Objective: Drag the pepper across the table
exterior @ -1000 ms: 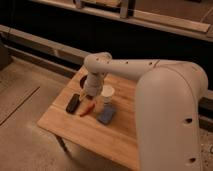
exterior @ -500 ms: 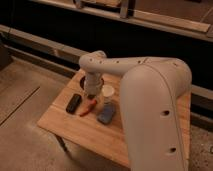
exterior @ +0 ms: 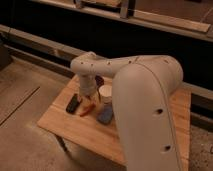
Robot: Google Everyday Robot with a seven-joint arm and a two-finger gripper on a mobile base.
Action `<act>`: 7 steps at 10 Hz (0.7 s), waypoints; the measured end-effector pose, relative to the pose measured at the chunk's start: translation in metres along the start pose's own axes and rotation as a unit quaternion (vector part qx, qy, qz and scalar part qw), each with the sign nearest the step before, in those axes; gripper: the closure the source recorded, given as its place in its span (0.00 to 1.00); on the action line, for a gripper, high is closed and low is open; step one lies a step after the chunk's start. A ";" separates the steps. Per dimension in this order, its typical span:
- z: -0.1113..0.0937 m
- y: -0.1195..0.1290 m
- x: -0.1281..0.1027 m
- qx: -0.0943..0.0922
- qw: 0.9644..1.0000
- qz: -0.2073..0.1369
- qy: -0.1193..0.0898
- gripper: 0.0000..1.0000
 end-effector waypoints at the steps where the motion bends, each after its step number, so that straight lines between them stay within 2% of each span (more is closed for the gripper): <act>1: 0.005 -0.005 0.002 -0.003 1.000 0.009 0.006 0.35; 5: 0.020 -0.035 0.004 -0.005 0.998 0.052 0.025 0.35; 7: 0.025 -0.041 0.003 -0.004 0.998 0.059 0.030 0.35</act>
